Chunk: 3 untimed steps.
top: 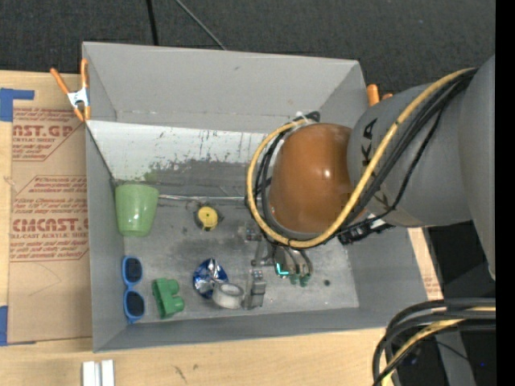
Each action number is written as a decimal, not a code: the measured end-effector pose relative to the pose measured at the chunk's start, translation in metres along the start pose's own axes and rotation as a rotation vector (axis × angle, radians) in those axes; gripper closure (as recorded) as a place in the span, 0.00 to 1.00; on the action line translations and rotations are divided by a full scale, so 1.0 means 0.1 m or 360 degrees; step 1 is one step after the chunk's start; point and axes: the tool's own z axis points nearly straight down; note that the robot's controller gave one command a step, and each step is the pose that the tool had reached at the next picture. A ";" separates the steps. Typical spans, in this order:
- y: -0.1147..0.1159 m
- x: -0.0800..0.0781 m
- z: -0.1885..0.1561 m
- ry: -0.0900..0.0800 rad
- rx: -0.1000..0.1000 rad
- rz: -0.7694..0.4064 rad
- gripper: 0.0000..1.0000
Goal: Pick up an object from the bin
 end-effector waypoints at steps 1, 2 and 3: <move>0.41 -0.12 0.92 -0.0004 -0.0001 0.0279 0.00; 0.40 -0.14 0.89 -0.0009 -0.0003 0.0281 1.00; 0.32 -0.42 -1.02 -0.0028 -0.0006 0.0201 1.00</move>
Offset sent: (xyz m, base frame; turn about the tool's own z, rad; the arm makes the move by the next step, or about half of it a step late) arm 0.0135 0.0388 -0.0883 0.1773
